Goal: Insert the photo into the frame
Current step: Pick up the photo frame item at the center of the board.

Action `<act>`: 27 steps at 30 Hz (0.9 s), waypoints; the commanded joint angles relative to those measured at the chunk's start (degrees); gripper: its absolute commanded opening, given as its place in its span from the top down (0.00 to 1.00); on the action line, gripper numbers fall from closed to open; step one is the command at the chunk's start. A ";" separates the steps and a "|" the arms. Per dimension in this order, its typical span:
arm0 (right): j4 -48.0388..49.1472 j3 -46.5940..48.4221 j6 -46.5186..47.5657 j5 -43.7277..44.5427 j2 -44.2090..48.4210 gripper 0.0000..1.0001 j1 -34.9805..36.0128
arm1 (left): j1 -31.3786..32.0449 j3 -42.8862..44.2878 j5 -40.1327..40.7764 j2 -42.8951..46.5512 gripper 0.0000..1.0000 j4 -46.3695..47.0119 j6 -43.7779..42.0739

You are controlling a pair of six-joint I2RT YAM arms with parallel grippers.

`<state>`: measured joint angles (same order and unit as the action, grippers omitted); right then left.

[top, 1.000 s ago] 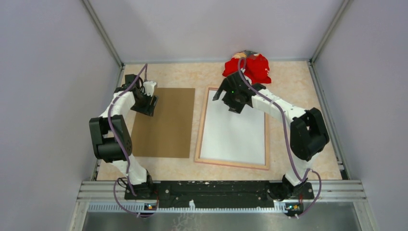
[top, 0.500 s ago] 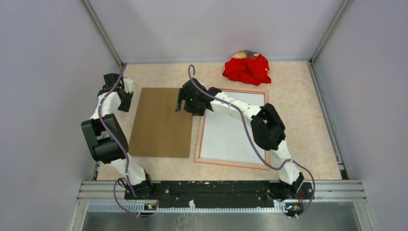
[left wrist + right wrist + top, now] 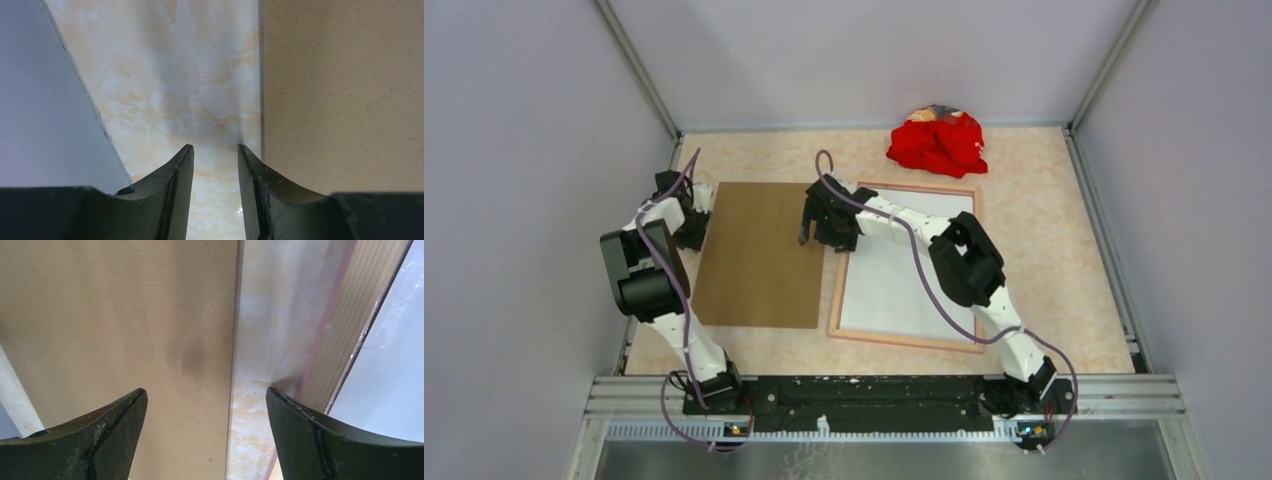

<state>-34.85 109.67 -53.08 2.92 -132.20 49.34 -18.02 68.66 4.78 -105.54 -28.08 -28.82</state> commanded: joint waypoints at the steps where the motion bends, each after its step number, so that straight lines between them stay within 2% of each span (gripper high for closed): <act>1: 1.35 2.56 -0.07 0.18 -2.30 0.12 0.06 | -0.17 -0.02 -4.26 -1.56 0.55 0.35 1.50; 9: 2.20 3.88 -1.58 -1.68 -5.59 0.12 0.38 | -0.14 0.35 -9.02 -5.88 0.61 -0.87 2.44; 16: 9.66 2.67 -4.24 -8.82 -5.90 0.12 0.41 | 0.58 1.19 -13.76 -7.58 0.73 -4.36 1.78; 21: 15.81 1.28 -6.59 -12.73 -3.65 0.13 0.27 | 1.06 1.12 -15.44 -9.39 0.77 -5.56 0.94; 27: 27.89 -3.29 -10.15 -17.90 1.67 0.15 0.31 | 1.13 1.20 -18.12 -10.65 0.81 -6.99 -0.17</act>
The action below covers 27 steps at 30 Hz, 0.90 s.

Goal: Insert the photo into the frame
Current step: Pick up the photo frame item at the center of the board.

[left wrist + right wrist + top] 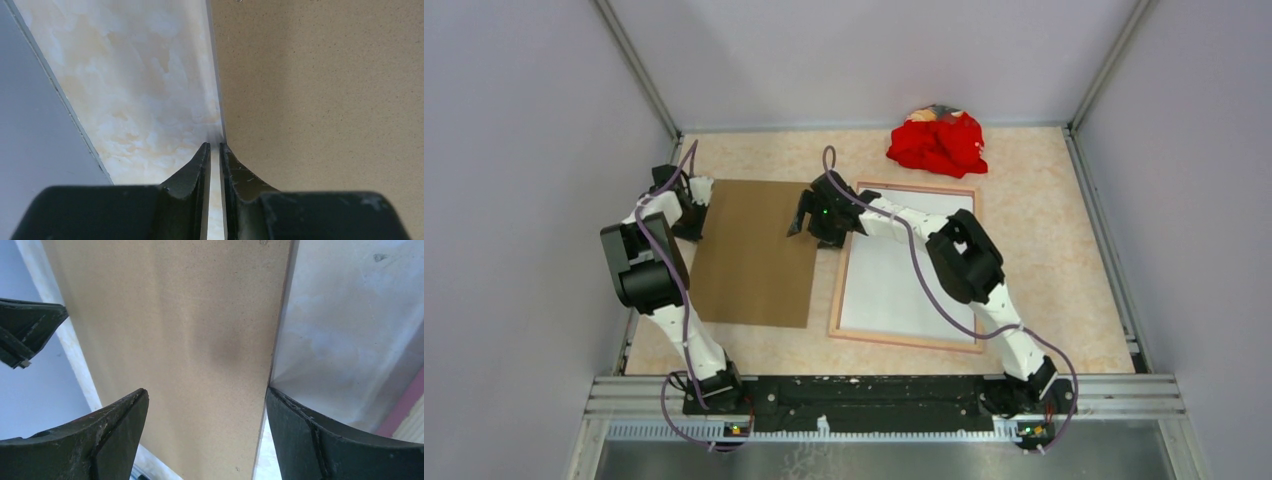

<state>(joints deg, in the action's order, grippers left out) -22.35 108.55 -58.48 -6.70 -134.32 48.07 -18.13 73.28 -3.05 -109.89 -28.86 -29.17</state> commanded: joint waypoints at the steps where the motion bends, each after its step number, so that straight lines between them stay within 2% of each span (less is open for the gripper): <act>1: 17.50 -2.90 -5.32 -9.04 4.68 0.16 1.58 | 1.36 -3.40 -10.67 -6.25 0.81 -6.36 0.08; 5: 26.90 -6.37 -7.71 -11.63 8.33 0.19 1.57 | 1.70 -3.48 -11.75 -6.15 0.81 -6.88 -0.35; 15: 42.25 -13.17 -9.56 -14.72 15.04 0.23 1.68 | 2.79 -4.09 -13.25 -6.05 0.83 -7.62 -0.80; 19: 45.94 -14.04 -10.51 -16.70 14.70 0.23 1.72 | 3.20 -4.43 -13.28 -5.30 0.83 -7.67 -0.85; 23: 55.16 -14.54 -15.46 -20.11 12.57 0.25 1.75 | 3.38 -4.38 -13.72 -4.74 0.83 -8.29 -0.89; 27: 54.87 -12.05 -16.36 -21.40 10.42 0.25 1.93 | 3.59 -4.28 -14.51 -4.14 0.83 -9.04 -0.93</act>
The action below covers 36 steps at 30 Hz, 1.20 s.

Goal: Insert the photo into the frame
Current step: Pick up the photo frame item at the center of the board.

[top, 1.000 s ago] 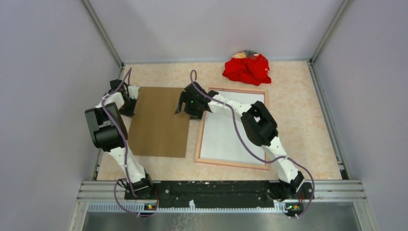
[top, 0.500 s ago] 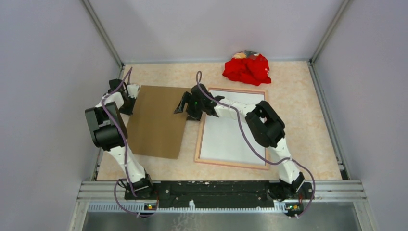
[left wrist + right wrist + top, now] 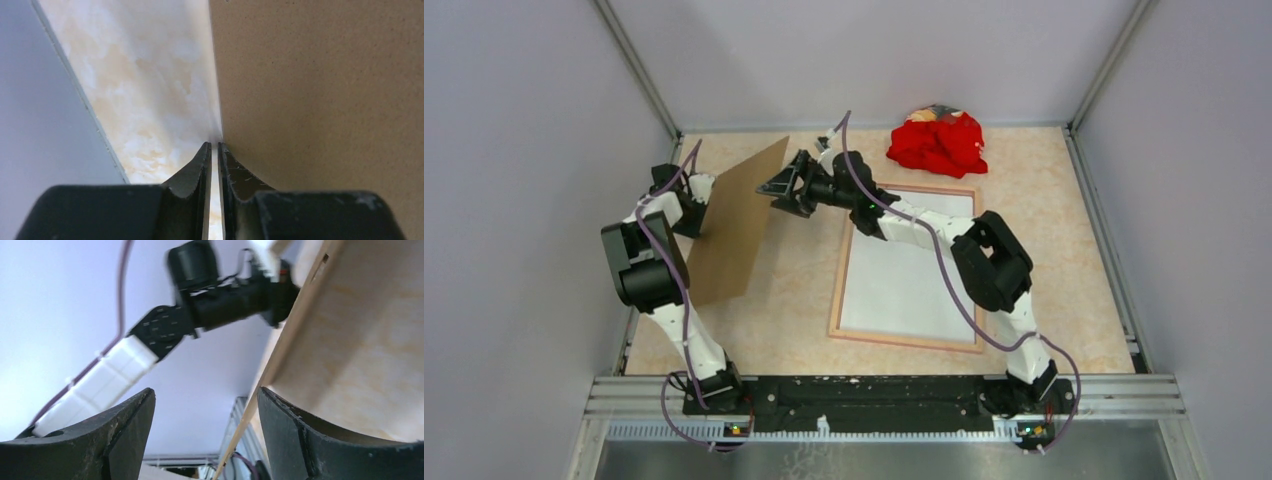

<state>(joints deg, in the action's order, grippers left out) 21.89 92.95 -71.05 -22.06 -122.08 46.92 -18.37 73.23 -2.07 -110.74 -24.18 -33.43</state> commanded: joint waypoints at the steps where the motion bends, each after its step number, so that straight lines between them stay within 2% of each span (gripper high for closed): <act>1: 10.22 3.91 -3.96 -6.17 -2.35 0.26 3.15 | 3.93 -4.16 -15.70 -3.18 0.83 -13.85 3.31; 10: 9.48 3.79 -5.55 -6.48 -3.40 0.27 3.18 | 4.00 -4.12 -16.48 -2.71 0.83 -14.31 3.37; 13: 6.64 4.01 -3.84 -5.69 -2.40 0.29 3.18 | 3.98 -4.17 -16.35 -2.15 0.83 -14.32 3.37; 19: -1.70 -0.27 1.35 -0.82 3.53 0.45 3.18 | 4.04 -2.75 -16.57 -1.59 0.80 -14.56 4.19; 21: -5.12 -1.53 2.48 0.80 5.19 0.55 3.18 | 4.04 -1.28 -16.99 -1.48 0.72 -15.29 4.46; 22: -7.45 -1.57 2.86 1.44 5.53 0.65 3.18 | 4.07 -0.31 -17.29 -1.35 0.66 -15.86 4.43; 24: -11.03 -0.96 3.02 2.49 5.56 0.87 3.02 | 4.33 2.32 -18.22 -0.68 0.50 -17.90 4.15; 25: -12.47 -0.34 2.96 2.74 5.38 0.96 2.82 | 4.63 3.71 -18.96 0.02 0.42 -19.01 3.88; 26: -13.91 0.36 2.85 2.81 5.17 1.00 2.63 | 4.92 5.03 -20.12 0.98 0.34 -20.17 3.47; 28: -15.91 2.22 2.98 2.51 4.69 1.00 2.05 | 5.68 8.00 -22.91 3.40 0.08 -22.50 2.47; 29: -16.77 3.17 3.13 2.21 4.64 1.00 1.61 | 6.13 9.92 -24.70 4.62 0.03 -24.12 1.70; 33: -21.08 8.19 4.81 0.64 5.15 1.00 -1.64 | 7.43 19.00 -34.12 9.53 0.02 -32.05 -2.13; 36: -25.91 13.82 5.12 -2.03 4.75 1.00 -5.81 | 8.62 22.33 -39.17 14.13 0.02 -34.73 -6.33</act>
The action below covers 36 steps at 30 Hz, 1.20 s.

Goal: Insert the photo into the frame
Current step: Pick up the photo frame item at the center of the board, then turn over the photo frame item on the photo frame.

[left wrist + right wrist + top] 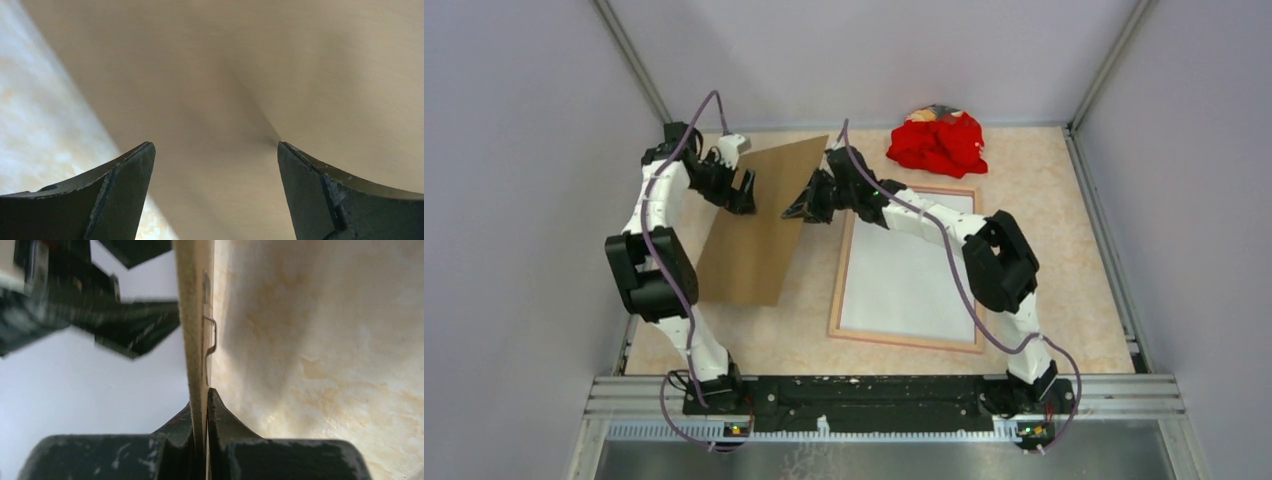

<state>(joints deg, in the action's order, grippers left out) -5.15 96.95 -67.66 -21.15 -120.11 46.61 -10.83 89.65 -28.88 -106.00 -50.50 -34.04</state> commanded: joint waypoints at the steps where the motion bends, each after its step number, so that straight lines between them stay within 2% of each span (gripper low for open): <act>1: -0.78 12.12 1.16 -3.79 2.38 1.00 -7.11 | 1.53 6.16 -13.27 11.20 0.02 -8.70 -7.23; 7: -6.57 19.86 -2.72 -6.00 1.65 1.00 -13.39 | 2.18 -1.59 -20.87 26.61 0.01 -7.49 -21.54; 11: -9.00 19.51 -5.28 -5.21 3.22 1.00 -15.51 | 2.18 -8.28 -23.64 36.77 0.01 -4.61 -26.89; 15: -10.63 18.20 -6.42 -4.87 5.16 1.00 -16.57 | 2.55 -16.23 -27.18 47.79 0.01 -3.80 -36.62; 18: -11.37 16.92 -7.49 -4.95 6.69 1.00 -16.48 | 4.72 -23.49 -24.36 54.91 0.01 3.39 -39.02; 21: -9.40 12.58 -10.97 -5.29 9.39 1.00 -16.54 | 8.15 -30.88 -17.96 59.92 0.02 8.99 -44.36; 26: -5.60 7.55 -14.41 -6.11 12.95 1.00 -16.21 | 9.86 -39.60 -12.87 65.25 0.02 21.25 -47.17; 29: -4.84 5.93 -14.93 -6.78 14.84 1.00 -16.13 | 9.93 -40.60 -11.44 65.22 0.02 26.55 -44.86; 33: -0.15 0.78 -17.12 -8.72 17.84 1.00 -16.03 | 9.89 -40.79 -11.01 64.48 0.05 28.85 -43.41; 36: 3.51 -2.61 -18.76 -10.39 20.02 1.00 -15.79 | 9.88 -41.82 -11.04 64.26 0.10 33.10 -40.74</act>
<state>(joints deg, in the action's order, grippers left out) -13.13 96.49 -81.76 -26.55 -107.04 30.00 -1.13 48.93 -39.09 -41.65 -26.96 -76.42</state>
